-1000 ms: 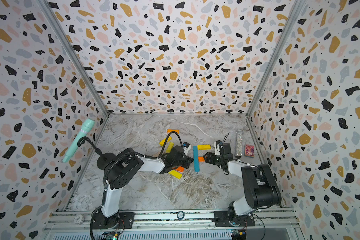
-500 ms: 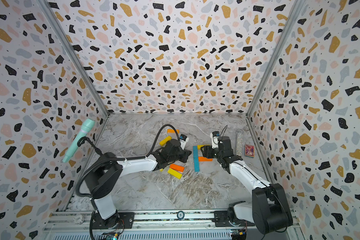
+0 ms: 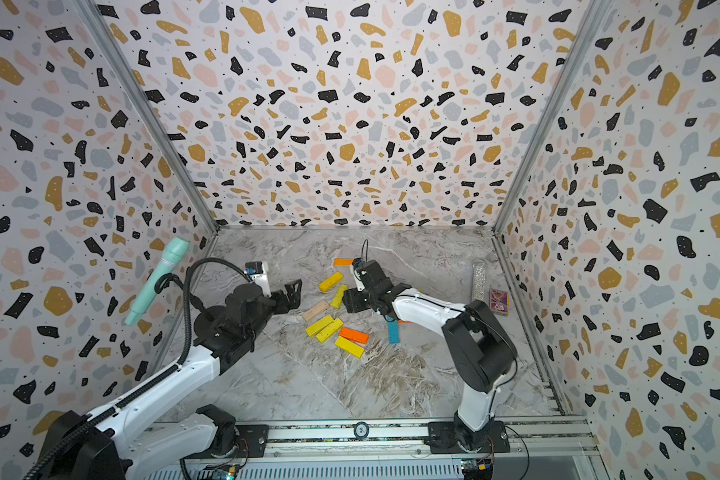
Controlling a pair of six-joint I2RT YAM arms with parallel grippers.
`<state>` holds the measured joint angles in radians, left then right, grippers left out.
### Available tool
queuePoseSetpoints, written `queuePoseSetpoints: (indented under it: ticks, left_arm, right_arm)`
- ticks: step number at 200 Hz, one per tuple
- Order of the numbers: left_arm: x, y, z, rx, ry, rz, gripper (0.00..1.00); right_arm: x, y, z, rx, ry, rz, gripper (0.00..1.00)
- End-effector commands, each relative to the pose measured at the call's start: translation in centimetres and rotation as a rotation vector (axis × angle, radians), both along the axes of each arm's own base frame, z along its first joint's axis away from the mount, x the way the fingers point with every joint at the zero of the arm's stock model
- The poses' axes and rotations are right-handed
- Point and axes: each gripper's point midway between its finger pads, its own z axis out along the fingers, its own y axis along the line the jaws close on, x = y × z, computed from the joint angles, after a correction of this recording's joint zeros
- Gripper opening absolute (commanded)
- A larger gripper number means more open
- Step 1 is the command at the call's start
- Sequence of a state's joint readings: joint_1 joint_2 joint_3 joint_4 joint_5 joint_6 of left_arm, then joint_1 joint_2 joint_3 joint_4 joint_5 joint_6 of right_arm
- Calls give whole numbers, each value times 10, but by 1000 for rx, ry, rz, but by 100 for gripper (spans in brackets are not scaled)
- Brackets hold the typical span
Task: Assemble the number 6 with building blocks
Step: Assemble the building block at the center of the board, then pick up the building block from the center of the board.
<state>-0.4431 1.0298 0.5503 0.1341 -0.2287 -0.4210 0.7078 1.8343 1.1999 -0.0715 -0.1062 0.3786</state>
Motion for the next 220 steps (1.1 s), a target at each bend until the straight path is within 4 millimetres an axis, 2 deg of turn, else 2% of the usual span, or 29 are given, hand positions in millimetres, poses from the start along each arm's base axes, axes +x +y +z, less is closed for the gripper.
queuePoseSetpoints:
  ticks: [1, 25, 28, 40, 72, 109, 139, 161, 177, 195, 220]
  left_arm:
    - [-5, 10, 11, -49, -72, 37, 99]
    - [-9, 16, 6, -52, -92, 48, 100]
    - [-7, 15, 12, -62, -117, 48, 99]
    - [-6, 13, 15, -66, -131, 40, 100]
    - [-5, 8, 20, -65, -152, 9, 100]
    - [-11, 12, 8, -42, -144, 9, 99]
    - [-16, 16, 11, -43, -163, 17, 100]
    - [-19, 20, 15, -40, -178, 28, 99]
    - [-21, 22, 13, -40, -179, 40, 99]
    - [-22, 23, 8, -57, -177, 43, 100]
    - [-19, 17, -2, -79, -164, 27, 99]
  right_arm:
    - [10, 20, -4, -16, 17, -25, 71]
    - [20, 33, -20, -28, 31, -32, 71]
    - [22, 33, -22, -31, 31, -35, 71]
    - [28, 35, -28, -50, 39, -47, 71]
    - [44, 39, -34, -72, 37, -81, 71]
    - [52, 44, -52, -147, 76, -83, 68]
    - [51, 38, -63, -247, 76, -90, 65]
    - [50, 22, -72, -331, 76, -104, 62]
    - [49, 15, -72, -356, 73, -108, 54]
    - [48, 21, -64, -321, 62, -84, 47]
    - [46, 25, -59, -294, 60, -66, 45]
